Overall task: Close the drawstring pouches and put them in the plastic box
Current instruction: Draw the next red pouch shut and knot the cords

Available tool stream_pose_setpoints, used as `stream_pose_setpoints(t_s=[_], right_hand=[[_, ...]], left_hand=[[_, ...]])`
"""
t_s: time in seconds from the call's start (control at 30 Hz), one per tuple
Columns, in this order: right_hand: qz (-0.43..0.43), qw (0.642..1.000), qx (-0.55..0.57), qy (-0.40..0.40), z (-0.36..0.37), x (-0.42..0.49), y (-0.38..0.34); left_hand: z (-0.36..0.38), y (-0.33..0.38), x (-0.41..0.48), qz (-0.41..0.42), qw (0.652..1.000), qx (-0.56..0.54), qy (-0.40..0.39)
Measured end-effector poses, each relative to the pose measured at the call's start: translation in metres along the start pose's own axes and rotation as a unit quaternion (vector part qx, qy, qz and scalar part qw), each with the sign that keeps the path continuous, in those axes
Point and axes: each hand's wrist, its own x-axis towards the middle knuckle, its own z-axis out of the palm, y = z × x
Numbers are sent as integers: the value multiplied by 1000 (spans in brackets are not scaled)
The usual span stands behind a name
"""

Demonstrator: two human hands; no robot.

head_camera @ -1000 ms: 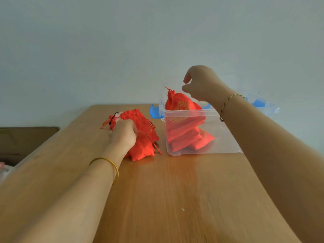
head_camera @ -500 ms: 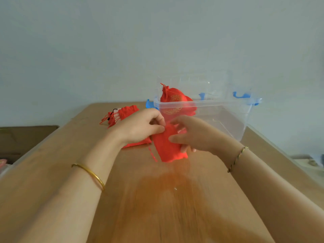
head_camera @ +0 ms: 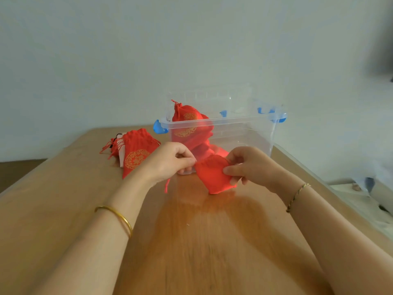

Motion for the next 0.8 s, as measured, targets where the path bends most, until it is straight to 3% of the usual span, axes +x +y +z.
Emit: stream_pose_setpoints(t_s=[0.33,0.6,0.8], right_hand=[[-21,991,-110,77,-14,2,13],[14,962,-225,153,-17,4,24],[26,952,-234,194,-18,6,29]], left_hand=[[-5,-13,-7,-18,1000,10,-17],[-13,-27,-9,-33,995,78,59],[-17,-37,-10,-63,984,114,122]])
